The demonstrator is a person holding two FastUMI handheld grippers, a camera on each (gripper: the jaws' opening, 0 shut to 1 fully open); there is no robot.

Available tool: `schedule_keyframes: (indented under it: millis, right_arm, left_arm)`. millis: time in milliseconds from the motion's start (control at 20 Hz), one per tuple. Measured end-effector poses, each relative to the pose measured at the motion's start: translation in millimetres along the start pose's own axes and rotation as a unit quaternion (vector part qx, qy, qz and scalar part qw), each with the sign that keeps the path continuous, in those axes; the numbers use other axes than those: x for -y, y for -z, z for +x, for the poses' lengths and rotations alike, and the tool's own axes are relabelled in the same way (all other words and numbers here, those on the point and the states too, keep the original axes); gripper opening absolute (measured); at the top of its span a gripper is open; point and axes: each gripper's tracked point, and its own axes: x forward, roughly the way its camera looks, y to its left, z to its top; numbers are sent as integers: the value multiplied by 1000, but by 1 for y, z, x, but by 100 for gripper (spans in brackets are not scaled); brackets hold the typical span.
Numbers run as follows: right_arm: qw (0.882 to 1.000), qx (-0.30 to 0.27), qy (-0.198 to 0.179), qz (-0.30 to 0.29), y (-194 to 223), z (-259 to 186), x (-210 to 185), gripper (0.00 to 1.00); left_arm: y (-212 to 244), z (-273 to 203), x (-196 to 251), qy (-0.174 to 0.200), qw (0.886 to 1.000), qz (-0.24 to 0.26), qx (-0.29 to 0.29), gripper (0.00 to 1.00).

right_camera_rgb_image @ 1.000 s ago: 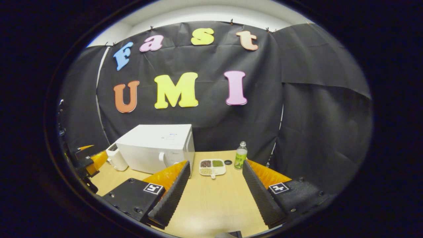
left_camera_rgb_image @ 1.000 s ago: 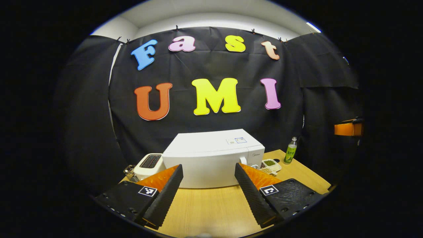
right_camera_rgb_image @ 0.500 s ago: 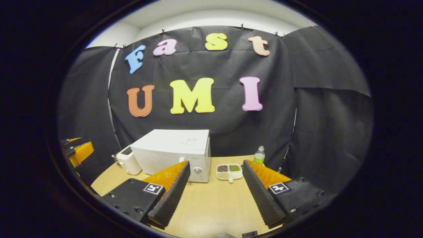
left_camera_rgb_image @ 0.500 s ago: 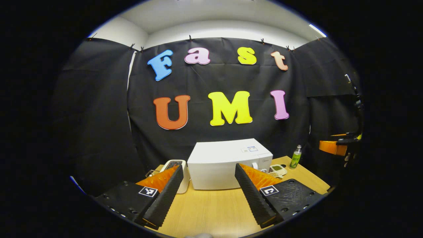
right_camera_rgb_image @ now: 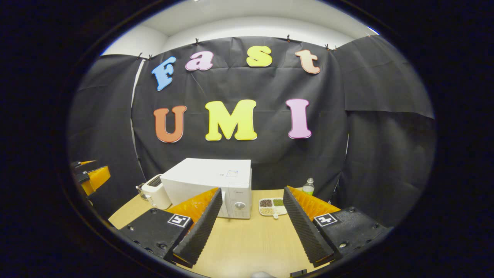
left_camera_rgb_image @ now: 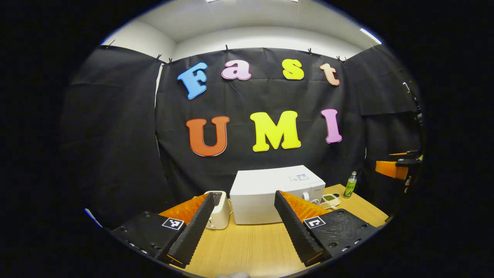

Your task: Open the microwave oven with the left hand, put the food in, and close the microwave oven.

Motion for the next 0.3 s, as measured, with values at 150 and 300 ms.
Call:
schedule_keyframes:
  millis: [150, 300]
  right_arm:
    - [1000, 12, 1, 1, -12, -6, -6, 92]
    - [1000, 18, 8, 6, -19, -9, -4, 92]
  left_arm:
    - [-7, 5, 2, 11, 1000, -1, 8, 96]
    - [-17, 12, 5, 20, 1000, -2, 20, 96]
